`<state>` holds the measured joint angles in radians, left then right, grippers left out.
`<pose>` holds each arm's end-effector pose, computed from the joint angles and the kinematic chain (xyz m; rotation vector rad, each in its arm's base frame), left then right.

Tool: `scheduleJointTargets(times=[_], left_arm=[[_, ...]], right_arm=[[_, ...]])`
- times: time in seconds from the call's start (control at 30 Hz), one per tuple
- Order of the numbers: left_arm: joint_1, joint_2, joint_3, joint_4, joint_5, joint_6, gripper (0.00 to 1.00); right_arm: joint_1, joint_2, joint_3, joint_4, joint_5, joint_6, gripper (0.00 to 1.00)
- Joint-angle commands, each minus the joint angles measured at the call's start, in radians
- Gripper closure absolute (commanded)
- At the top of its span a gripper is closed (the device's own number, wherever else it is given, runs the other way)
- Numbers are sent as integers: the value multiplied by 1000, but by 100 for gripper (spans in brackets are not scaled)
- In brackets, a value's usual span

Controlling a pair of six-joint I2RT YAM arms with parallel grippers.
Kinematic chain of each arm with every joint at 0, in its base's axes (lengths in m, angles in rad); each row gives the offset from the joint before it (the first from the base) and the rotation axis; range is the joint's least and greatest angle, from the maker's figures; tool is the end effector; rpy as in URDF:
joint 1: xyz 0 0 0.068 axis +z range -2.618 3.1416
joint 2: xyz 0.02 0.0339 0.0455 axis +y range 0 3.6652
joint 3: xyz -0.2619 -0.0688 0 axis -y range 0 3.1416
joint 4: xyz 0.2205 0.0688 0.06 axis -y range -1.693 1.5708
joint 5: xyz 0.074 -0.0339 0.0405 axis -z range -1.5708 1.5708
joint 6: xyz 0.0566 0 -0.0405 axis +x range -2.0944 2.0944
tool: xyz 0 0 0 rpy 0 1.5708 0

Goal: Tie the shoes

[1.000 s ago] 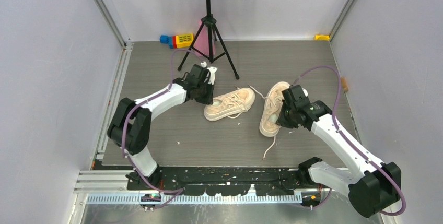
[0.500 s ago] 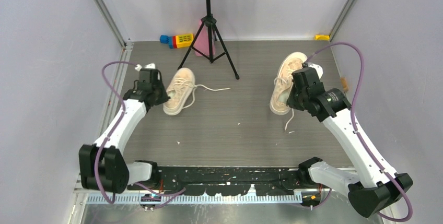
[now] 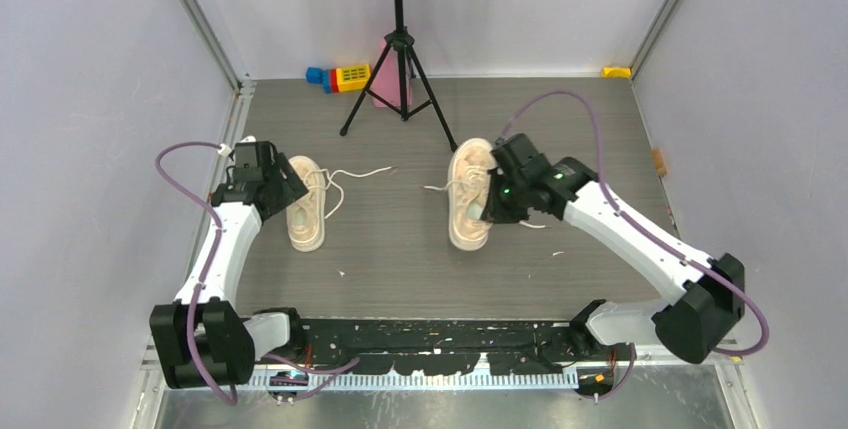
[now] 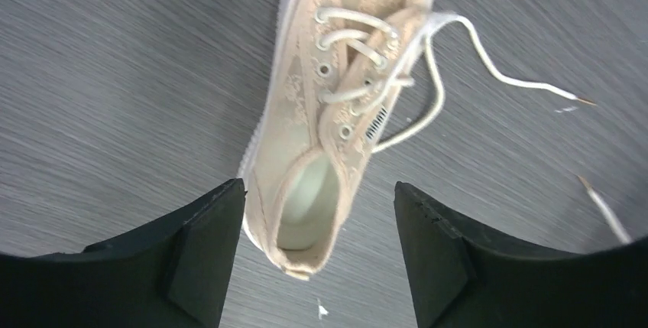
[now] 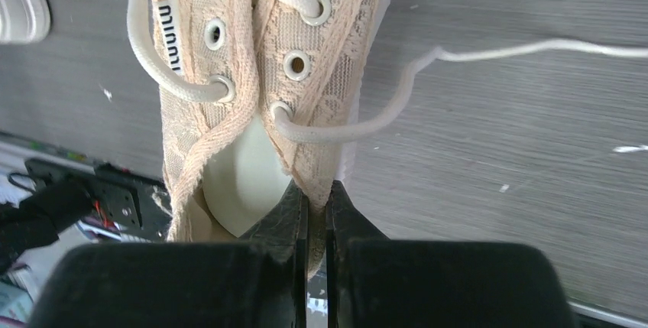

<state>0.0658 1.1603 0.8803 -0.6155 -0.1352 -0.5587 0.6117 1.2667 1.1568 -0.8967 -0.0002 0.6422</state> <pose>0.2243 0.0224 0.2488 -0.8097 2.3183 -0.0491 0.1942 0.1362 0.2885 0.0403 2.6486 0.4506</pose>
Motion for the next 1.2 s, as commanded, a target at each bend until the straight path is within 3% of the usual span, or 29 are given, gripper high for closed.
scheduleJointTargets(times=[0.0, 0.13, 0.2, 0.43, 0.63, 1.03, 1.17], left_arm=[[-22, -115, 42, -17, 117, 43, 19], [-73, -220, -10, 110, 334, 73, 4], [-125, -249, -49, 209, 458, 66, 1], [-363, -228, -155, 570, 516, 98, 8], [-466, -149, -214, 923, 595, 122, 16], [-596, 71, -193, 1104, 565, 169, 29], [-607, 109, -190, 1172, 598, 158, 26]], right_arm=[[118, 47, 107, 153, 30, 47, 100], [116, 74, 223, 97, 57, -6, 100], [102, 78, 277, 52, 52, -29, 100], [63, 75, 441, -88, -162, -65, 100], [63, 48, 551, -188, -199, -83, 100], [54, 52, 633, -245, -206, -88, 100], [47, 45, 624, -245, -211, -73, 100]])
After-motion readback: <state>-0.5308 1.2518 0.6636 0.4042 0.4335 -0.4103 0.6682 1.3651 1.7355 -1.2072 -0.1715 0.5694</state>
